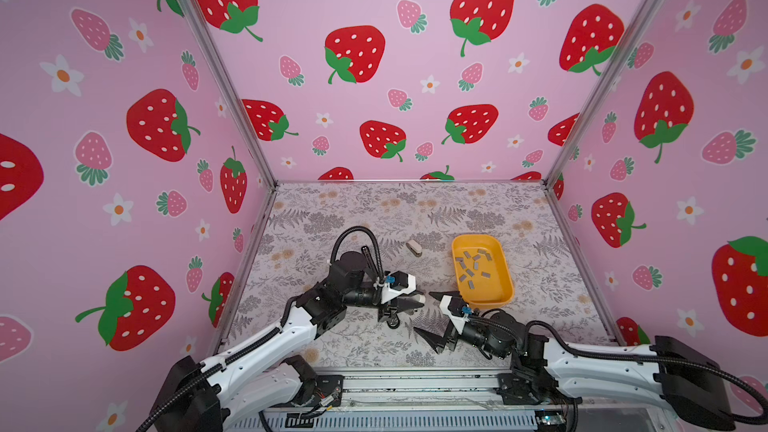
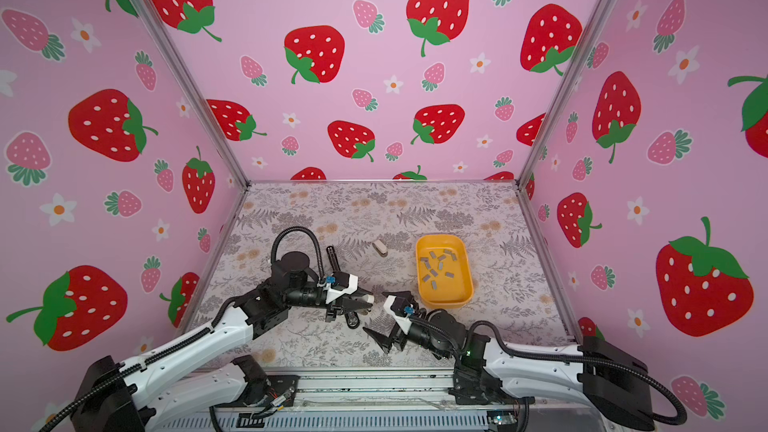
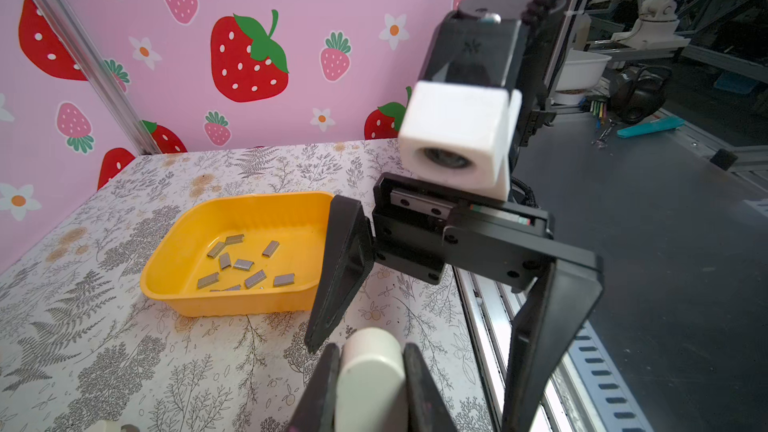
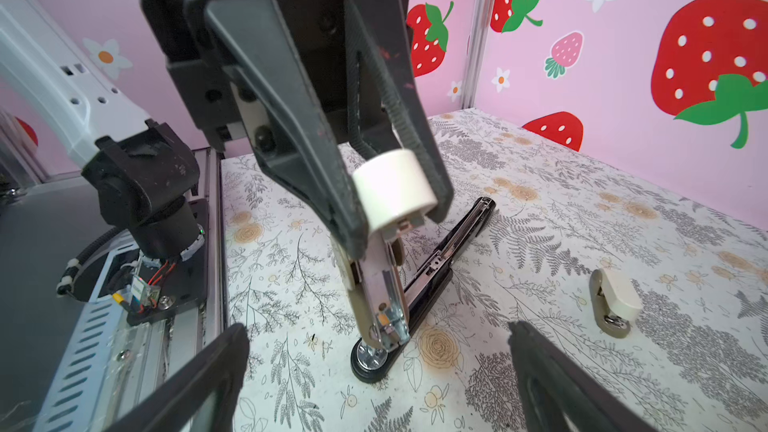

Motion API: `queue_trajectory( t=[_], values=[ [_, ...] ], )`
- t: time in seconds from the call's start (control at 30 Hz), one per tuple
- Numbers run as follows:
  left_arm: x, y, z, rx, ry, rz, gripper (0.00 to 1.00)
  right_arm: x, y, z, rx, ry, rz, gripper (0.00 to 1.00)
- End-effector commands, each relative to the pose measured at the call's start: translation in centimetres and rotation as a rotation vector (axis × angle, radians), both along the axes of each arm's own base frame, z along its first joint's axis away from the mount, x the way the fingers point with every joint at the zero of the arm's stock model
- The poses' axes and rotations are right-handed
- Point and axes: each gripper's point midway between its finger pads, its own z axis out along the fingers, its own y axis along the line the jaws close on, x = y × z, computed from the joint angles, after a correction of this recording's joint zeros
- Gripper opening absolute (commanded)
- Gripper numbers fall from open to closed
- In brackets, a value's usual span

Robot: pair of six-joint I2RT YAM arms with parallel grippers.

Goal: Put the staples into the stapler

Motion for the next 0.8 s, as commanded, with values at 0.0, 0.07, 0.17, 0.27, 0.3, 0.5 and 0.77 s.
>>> queue_trajectory(
  t=[0.0, 0.07, 0.17, 0.27, 0.3, 0.5, 0.77],
  values=[
    [-1.1, -0.4, 2.7, -0.057, -0.037, -0.079, 0.00, -0.3, 1.3, 2.1, 0.039, -0.056, 0.032, 0.99],
    [-1.6, -0.4, 2.8, -0.065, -0.030, -0.107, 0.00, 0.0, 1.8, 2.1, 0.023, -0.060, 0.026, 1.00],
    [-1.9, -0.5, 2.6, -0.069, -0.032, -0.121, 0.00, 0.2, 2.6, 2.1, 0.010, -0.063, 0.029, 0.98],
    [-1.8, -0.6, 2.6, -0.065, -0.032, -0.117, 0.00, 0.0, 3.2, 2.5, 0.018, -0.060, 0.051, 0.89],
    [-1.8, -0.6, 2.5, -0.064, -0.032, -0.118, 0.00, 0.0, 3.3, 2.6, 0.022, -0.058, 0.053, 0.85],
    [-2.0, -0.6, 2.4, -0.065, -0.033, -0.128, 0.00, -0.4, 3.7, 2.6, 0.029, -0.047, 0.080, 0.62],
    [-2.2, -0.7, 2.3, -0.066, -0.039, -0.135, 0.00, -0.5, 4.1, 2.7, 0.037, -0.019, 0.086, 0.44]
  ],
)
